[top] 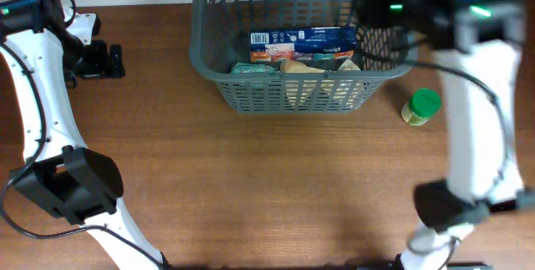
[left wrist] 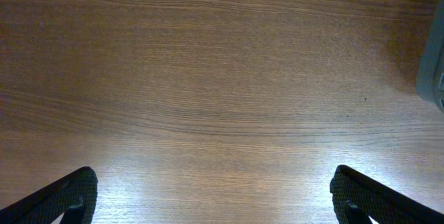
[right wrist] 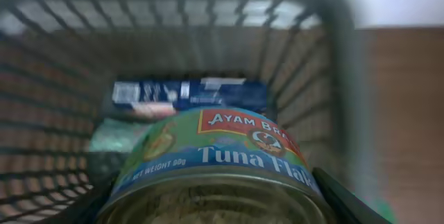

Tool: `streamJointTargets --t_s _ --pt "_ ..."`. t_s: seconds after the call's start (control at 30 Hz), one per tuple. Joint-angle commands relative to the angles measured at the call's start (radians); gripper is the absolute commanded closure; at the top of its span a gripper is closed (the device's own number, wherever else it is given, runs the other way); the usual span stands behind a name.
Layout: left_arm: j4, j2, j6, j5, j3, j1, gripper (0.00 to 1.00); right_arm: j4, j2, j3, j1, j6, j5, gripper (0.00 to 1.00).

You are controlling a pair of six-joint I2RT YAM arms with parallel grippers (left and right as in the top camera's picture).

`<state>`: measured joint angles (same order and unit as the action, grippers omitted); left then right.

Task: Pack container
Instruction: 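Carry the tuna can over the basket and release it inside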

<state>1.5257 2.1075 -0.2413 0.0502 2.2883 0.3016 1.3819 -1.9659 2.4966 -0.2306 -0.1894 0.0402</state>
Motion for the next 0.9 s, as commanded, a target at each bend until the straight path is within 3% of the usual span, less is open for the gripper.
streamJointTargets --t_s 0.0,0.23,0.27,0.3,0.33,0.47,0.5,0.53,0.57,0.87 --pt "0.001 -0.008 0.013 0.014 -0.005 0.003 0.01 -0.027 -0.139 -0.037 -0.024 0.022 0.024 0.96" --pt "0.001 -0.008 0.013 0.014 -0.005 0.003 0.01 -0.020 -0.381 -0.039 -0.024 0.028 0.028 0.95" --pt "0.001 -0.008 0.013 0.014 -0.005 0.003 0.01 -0.016 -0.392 -0.039 -0.024 0.028 0.027 0.87" --pt "0.001 -0.008 0.013 0.014 -0.005 0.003 0.01 -0.002 -0.410 -0.041 -0.024 0.029 0.028 0.62" --pt "0.001 -0.008 0.013 0.014 -0.005 0.003 0.01 0.002 -0.411 -0.041 -0.024 0.029 0.030 0.53" --pt "0.001 -0.008 0.013 0.014 -0.005 0.003 0.01 0.007 -0.372 -0.017 -0.023 0.029 0.142 0.38" --pt "0.001 -0.008 0.013 0.014 -0.005 0.003 0.01 0.009 -0.341 0.005 -0.019 0.029 0.164 0.29" --pt "0.001 -0.008 0.013 0.014 -0.005 0.003 0.01 0.011 -0.304 0.033 -0.011 0.028 0.163 0.06" --pt "0.001 -0.008 0.013 0.014 -0.005 0.003 0.01 0.017 -0.276 0.054 -0.003 0.029 0.163 0.01" --pt "0.001 -0.008 0.013 0.014 -0.005 0.003 0.01 0.074 0.005 0.127 0.151 0.051 0.229 0.01"
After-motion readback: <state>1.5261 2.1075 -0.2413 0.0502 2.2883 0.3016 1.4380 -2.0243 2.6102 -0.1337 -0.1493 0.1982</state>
